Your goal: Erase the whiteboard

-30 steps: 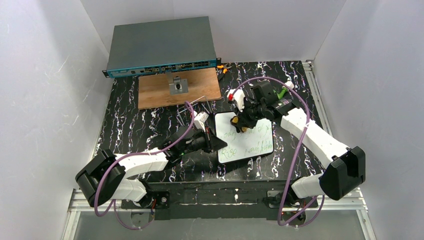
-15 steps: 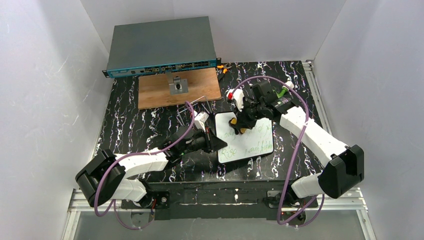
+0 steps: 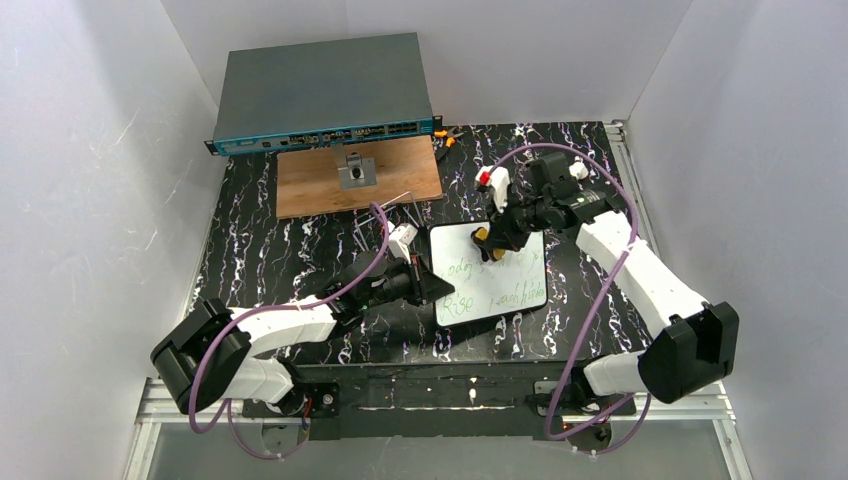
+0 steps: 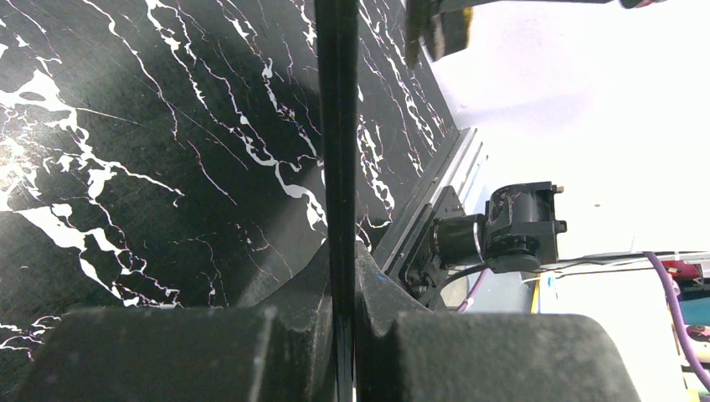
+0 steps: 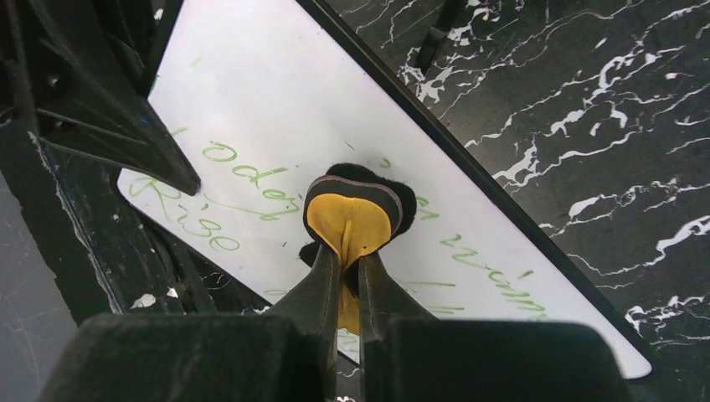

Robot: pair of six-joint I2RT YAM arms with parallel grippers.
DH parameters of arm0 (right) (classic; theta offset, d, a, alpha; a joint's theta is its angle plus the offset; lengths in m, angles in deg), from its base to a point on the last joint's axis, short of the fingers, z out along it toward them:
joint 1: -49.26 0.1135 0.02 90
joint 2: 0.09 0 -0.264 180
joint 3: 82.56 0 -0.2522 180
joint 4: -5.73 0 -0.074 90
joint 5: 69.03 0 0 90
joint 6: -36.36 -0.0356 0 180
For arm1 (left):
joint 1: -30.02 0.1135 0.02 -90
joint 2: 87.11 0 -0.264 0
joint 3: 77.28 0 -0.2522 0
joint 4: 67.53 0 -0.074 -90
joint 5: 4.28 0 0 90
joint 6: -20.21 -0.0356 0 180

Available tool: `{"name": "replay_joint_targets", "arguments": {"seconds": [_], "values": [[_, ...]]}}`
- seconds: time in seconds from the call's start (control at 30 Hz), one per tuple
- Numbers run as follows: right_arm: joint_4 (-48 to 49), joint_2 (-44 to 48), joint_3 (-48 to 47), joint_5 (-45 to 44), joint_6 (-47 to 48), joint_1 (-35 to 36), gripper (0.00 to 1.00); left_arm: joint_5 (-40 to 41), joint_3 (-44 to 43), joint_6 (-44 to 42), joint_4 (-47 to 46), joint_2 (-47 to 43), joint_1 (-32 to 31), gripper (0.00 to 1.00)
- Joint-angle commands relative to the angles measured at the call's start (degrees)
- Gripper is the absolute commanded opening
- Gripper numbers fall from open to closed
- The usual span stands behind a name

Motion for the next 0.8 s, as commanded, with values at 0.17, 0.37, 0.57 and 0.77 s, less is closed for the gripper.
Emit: {"name": "replay_joint_targets", "arguments": {"seconds": [0.17, 0.37, 0.57, 0.77], "values": [[3.8, 1.7, -1.2, -1.8, -3.7, -2.4, 0.01, -1.1, 0.1, -2.5, 0.8, -0.1, 0.5, 0.0], [4.5, -1.6, -2.4, -6.6, -4.3, 2.0, 0.01, -1.6, -0.1, -2.2, 0.7, 0.1, 0.5, 0.0], [2.0, -2.8, -3.6, -5.1, -1.2, 7.1, 0.01, -1.9, -0.3, -2.0, 0.7, 0.3, 0.5, 0.0], [6.4, -2.3, -2.5, -15.3, -4.0, 6.4, 0.01, -1.8, -0.1, -2.2, 0.7, 0.0, 0.5, 0.0]]}}
